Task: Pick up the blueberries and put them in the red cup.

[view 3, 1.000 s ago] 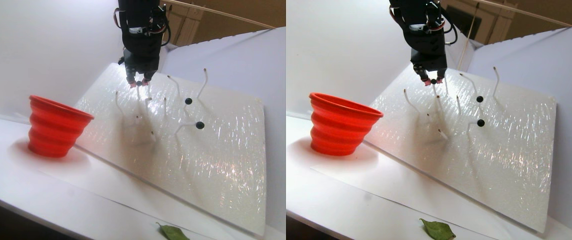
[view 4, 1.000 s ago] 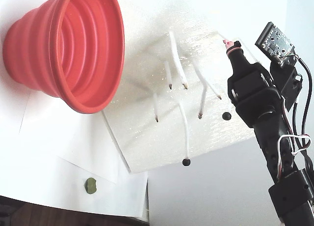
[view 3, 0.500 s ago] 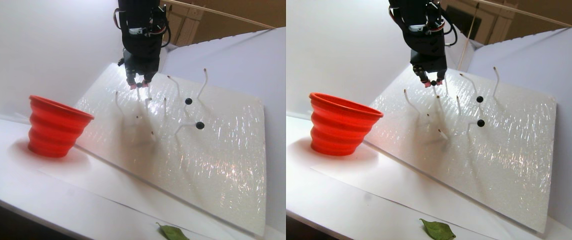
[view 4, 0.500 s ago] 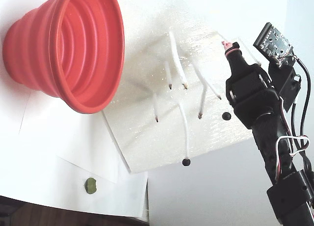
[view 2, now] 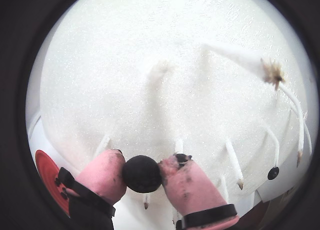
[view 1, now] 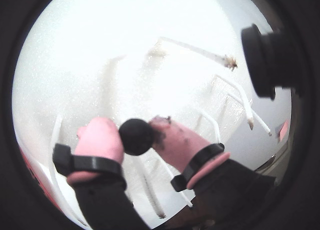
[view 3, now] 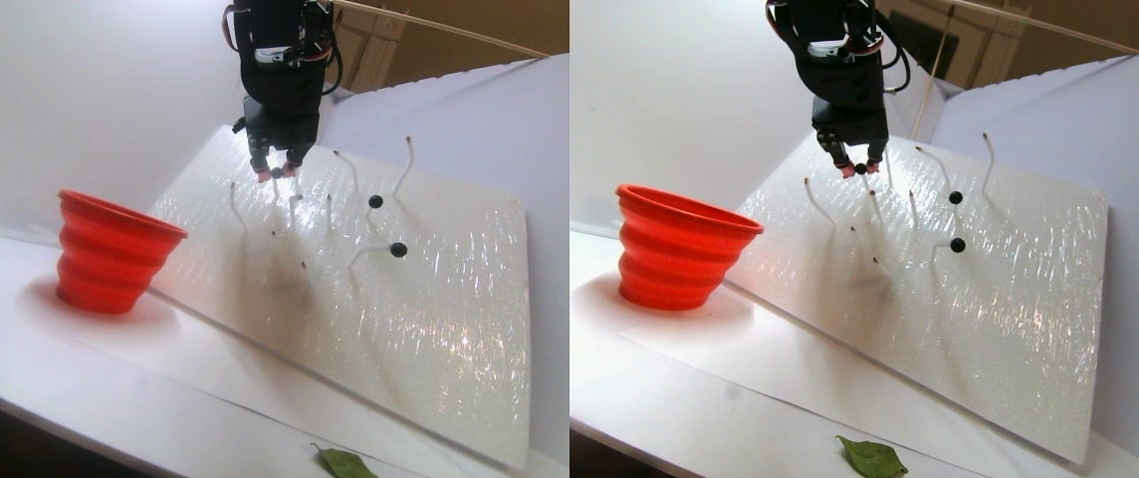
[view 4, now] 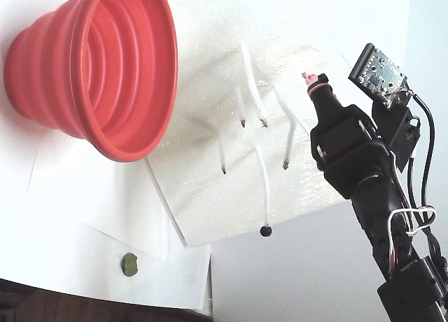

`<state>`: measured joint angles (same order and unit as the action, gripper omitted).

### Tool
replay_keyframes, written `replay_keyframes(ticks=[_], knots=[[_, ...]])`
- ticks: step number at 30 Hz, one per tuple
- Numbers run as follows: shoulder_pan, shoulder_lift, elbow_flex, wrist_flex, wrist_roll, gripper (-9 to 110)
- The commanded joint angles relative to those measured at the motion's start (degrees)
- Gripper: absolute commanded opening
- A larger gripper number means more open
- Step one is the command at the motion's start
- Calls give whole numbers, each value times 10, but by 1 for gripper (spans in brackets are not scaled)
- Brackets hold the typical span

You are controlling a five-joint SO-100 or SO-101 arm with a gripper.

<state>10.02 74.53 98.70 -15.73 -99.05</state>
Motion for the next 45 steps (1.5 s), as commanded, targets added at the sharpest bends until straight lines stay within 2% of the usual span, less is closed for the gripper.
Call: replay_keyframes(ticks=[1, 23, 45], knots=[[6, 91, -4, -16, -4, 12], [-37, 174, 101, -11, 5, 12], [-99, 266, 176, 69, 69, 12]])
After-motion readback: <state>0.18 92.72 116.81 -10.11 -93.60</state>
